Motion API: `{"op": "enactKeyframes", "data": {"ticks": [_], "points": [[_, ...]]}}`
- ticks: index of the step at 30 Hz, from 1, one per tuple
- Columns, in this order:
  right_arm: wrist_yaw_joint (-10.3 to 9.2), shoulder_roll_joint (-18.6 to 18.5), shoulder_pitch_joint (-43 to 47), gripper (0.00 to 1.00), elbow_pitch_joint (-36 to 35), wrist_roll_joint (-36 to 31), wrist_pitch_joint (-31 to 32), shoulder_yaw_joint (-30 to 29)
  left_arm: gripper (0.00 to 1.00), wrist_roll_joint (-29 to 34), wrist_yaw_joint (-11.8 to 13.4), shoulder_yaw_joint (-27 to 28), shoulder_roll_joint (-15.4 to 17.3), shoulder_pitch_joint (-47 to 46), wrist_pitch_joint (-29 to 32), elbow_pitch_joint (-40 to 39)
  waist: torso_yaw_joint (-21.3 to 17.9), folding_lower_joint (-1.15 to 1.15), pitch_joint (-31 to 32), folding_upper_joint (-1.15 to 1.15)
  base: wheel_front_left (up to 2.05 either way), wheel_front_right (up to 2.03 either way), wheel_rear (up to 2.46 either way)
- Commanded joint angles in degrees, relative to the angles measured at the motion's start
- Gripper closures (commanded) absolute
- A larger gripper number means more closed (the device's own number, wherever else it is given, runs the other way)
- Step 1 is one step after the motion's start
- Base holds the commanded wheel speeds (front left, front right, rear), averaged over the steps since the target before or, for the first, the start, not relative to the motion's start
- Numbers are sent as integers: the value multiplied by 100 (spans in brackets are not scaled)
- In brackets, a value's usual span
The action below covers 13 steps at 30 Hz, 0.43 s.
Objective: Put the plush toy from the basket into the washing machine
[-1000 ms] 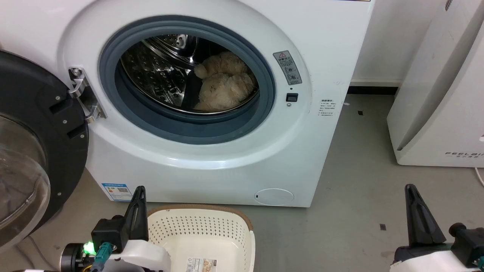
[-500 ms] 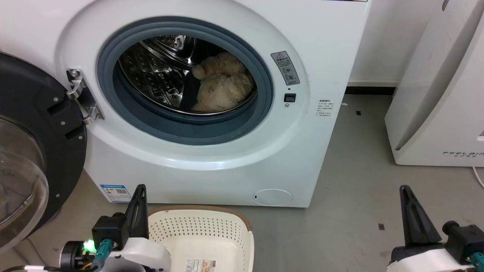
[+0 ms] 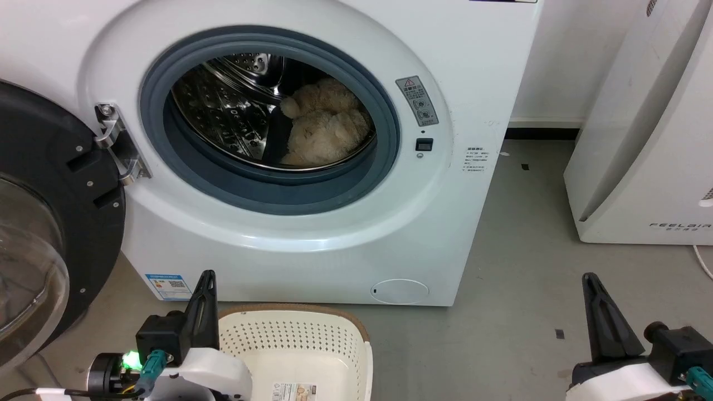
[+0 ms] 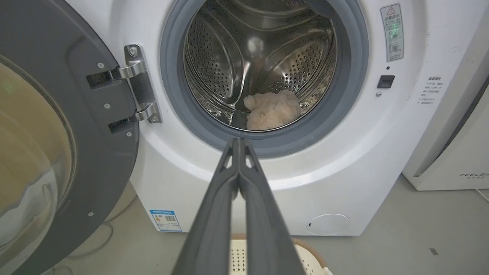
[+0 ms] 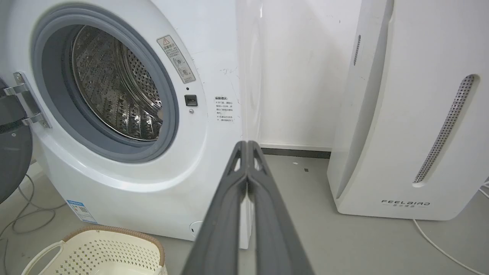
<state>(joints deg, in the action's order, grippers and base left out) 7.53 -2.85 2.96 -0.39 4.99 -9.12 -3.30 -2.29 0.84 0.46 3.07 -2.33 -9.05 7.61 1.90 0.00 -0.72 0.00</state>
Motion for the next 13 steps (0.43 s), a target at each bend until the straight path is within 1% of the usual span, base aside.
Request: {"op": "enactKeyframes", "data": {"ticks": [1, 13], "points": [[-2, -1, -86, 100, 12, -65, 43, 20, 100, 44, -20, -11, 1, 85, 39, -58, -5, 0, 2, 0, 0, 0, 0], [-2, -1, -120, 100, 16, -135, 184, 70, 100, 74, -31, -17, -3, 109, 179, -172, -35, 0, 13, 0, 0, 0, 0]]}}
